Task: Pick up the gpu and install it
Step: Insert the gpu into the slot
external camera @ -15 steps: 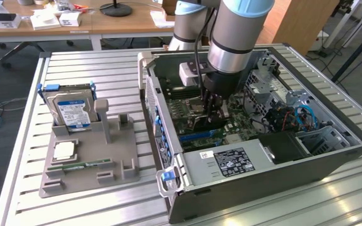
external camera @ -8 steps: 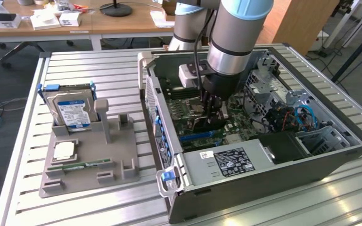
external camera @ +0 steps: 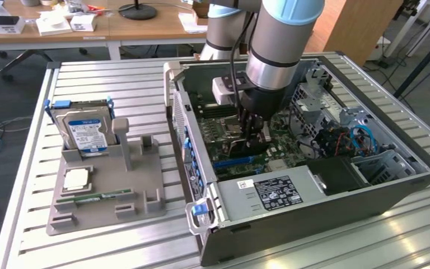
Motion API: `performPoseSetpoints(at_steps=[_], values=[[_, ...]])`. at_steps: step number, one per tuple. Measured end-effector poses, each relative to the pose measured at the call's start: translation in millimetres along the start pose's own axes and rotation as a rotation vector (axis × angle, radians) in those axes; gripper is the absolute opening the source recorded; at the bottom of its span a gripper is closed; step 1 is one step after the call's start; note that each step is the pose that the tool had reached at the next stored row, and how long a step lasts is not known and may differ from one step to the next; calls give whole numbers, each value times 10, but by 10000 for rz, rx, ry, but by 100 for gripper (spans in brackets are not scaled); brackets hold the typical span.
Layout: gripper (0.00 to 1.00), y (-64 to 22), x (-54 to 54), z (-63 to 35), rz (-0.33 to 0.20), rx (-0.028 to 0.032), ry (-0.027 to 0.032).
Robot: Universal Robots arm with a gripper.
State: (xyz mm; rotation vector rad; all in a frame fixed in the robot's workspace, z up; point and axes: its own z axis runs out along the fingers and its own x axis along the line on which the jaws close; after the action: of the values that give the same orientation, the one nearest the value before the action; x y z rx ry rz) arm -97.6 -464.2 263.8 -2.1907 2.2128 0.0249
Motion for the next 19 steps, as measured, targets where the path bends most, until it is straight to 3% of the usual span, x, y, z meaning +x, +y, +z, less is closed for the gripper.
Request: performPoseSetpoints(at_steps=[19], values=[[26,1,2,44,0,-2,2]])
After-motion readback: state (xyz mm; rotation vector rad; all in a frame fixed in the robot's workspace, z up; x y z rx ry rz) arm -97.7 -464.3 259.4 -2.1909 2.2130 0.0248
